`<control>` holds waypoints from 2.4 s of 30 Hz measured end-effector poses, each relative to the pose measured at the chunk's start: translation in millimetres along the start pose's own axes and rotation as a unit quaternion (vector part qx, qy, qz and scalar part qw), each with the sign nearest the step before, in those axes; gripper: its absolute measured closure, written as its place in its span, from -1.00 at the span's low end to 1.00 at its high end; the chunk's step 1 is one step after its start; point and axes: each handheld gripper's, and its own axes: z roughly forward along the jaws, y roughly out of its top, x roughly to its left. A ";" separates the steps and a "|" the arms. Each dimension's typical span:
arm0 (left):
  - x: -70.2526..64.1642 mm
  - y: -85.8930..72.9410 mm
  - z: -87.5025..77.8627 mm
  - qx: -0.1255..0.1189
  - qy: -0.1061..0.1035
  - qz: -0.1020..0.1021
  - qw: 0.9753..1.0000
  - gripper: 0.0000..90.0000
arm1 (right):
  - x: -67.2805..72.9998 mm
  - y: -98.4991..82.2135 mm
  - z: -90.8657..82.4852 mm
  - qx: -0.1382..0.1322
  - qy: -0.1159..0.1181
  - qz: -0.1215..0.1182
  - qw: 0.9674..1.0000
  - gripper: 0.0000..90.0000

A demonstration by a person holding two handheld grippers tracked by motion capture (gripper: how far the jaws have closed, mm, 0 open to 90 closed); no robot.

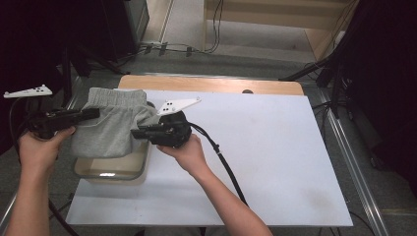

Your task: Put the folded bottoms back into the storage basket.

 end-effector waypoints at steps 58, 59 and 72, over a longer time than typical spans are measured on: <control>-13.9 -19.6 40.1 0.099 0.023 0.056 0.993 -1.00 | -23.9 -34.4 13.0 0.082 -0.134 -0.005 0.988 -0.82; -15.4 -19.4 40.5 0.096 0.021 0.056 0.994 -1.00 | -24.6 -34.8 11.4 0.081 -0.135 -0.005 0.988 -0.85; -30.4 -18.5 52.3 0.070 -0.003 0.070 0.995 -1.00 | -28.8 -43.6 -6.4 0.105 -0.168 -0.011 0.980 -1.00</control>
